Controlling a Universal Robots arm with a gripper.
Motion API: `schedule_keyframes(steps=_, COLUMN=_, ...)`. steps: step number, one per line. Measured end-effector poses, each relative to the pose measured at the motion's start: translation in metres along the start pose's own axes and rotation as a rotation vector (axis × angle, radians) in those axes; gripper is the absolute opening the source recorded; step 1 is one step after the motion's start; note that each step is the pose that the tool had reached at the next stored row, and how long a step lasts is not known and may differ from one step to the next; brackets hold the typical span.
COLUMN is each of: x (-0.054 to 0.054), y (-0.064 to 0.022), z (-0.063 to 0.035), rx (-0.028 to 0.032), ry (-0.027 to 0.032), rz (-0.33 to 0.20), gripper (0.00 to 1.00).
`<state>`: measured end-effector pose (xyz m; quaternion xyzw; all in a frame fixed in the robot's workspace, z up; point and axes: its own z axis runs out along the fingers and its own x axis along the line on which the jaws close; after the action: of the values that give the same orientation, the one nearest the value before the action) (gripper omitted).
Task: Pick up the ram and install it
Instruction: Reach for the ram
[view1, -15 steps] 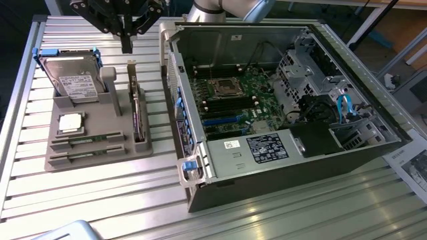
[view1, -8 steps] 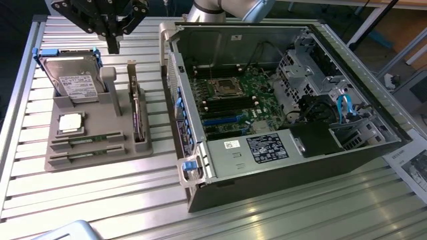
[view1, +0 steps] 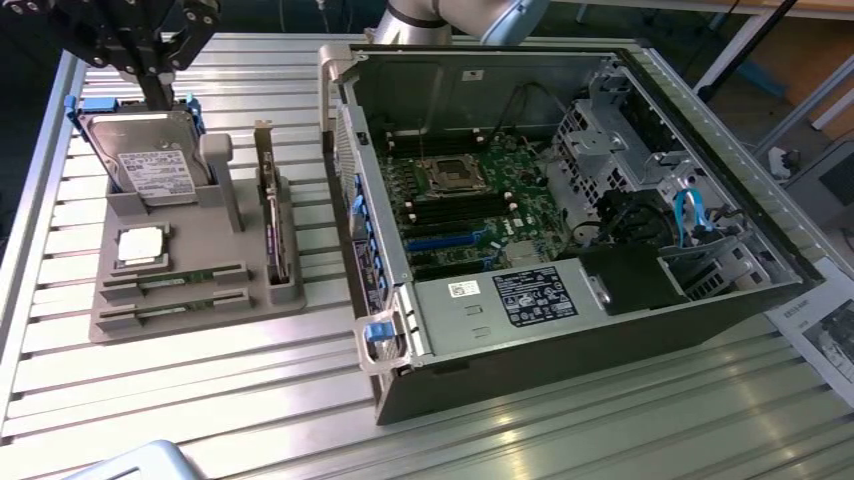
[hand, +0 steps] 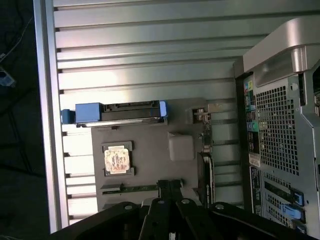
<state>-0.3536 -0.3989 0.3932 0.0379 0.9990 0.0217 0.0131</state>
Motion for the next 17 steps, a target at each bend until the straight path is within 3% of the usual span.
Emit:
schedule_keyframes(steps=1, x=0.007, y=-0.0005, z=-0.0003, rx=0.0001, ry=0.0001, rz=0.0, gripper=0.1)
schedule_keyframes(steps=8, x=0.025, y=-0.0019, z=-0.0007, rx=0.0001, ry=0.0001, rz=0.0, gripper=0.1)
schedule_keyframes(steps=17, x=0.025, y=-0.0027, z=-0.0008, rx=0.0001, ry=0.0001, rz=0.0, gripper=0.1)
